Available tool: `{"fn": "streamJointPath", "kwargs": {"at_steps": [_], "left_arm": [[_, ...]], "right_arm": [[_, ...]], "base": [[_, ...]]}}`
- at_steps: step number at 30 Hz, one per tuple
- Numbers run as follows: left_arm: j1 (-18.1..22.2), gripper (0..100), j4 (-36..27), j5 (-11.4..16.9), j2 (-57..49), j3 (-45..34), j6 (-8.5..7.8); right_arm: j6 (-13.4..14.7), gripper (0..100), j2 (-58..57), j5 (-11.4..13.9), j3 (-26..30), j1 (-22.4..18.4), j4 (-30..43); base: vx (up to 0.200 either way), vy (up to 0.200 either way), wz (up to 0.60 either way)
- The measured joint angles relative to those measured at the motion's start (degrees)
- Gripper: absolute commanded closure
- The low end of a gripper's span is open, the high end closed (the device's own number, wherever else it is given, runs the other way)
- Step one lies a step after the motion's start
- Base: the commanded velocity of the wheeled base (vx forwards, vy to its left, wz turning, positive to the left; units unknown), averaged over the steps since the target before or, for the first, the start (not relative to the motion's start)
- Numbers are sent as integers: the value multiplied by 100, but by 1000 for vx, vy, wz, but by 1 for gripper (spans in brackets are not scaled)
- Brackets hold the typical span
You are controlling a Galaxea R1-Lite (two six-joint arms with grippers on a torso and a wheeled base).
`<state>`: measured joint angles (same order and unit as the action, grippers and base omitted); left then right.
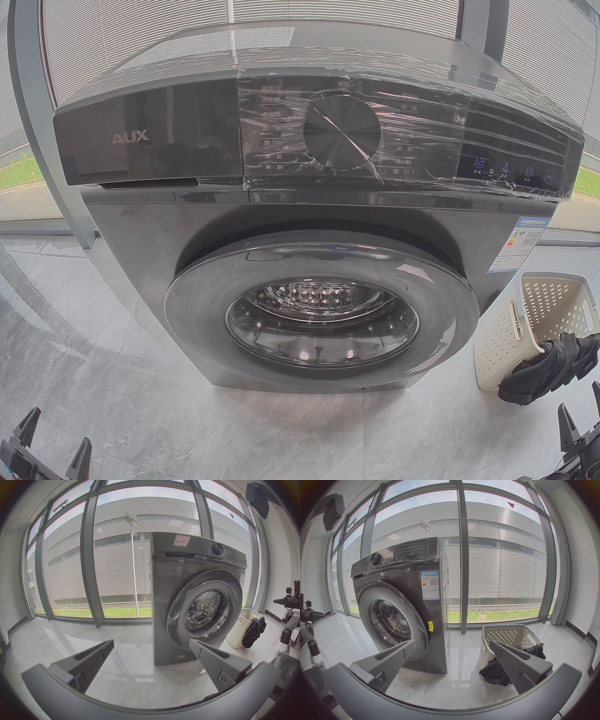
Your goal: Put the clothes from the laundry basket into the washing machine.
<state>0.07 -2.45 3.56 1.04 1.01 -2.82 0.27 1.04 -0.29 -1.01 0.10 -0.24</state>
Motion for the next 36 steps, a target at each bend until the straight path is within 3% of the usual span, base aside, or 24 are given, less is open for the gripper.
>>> {"fn": "streamJointPath", "kwargs": {"at_steps": [7, 19, 25, 27, 29, 31, 33, 36], "left_arm": [[0, 0, -1, 0, 0, 0, 6], [0, 0, 0, 2, 0, 0, -16], [0, 0, 0, 2, 0, 0, -13], [0, 0, -1, 2, 0, 0, -13], [0, 0, 0, 2, 0, 0, -16], [0, 0, 0, 2, 0, 0, -16], [0, 0, 0, 5, 0, 0, -16], [2, 0, 0, 5, 0, 0, -13]], "right_arm": [[-2, 0, 0, -9, 0, -5, 0], [-29, 0, 0, 0, 0, -15, 4], [17, 0, 0, 256, -182, -12, -255], [27, 0, 0, 500, -444, -10, -257], [27, 0, 9, 896, -761, -10, -150], [22, 0, 65, 1485, -1001, -23, 144], [16, 0, 229, 2287, -1207, -45, 414], [2, 0, 623, 3054, -1368, -59, 603]], "base": [[200, 0, 0], [0, 0, 0], [0, 0, 0], [0, 0, 0], [0, 0, 0], [0, 0, 0], [0, 0, 0], [0, 0, 0]]}}
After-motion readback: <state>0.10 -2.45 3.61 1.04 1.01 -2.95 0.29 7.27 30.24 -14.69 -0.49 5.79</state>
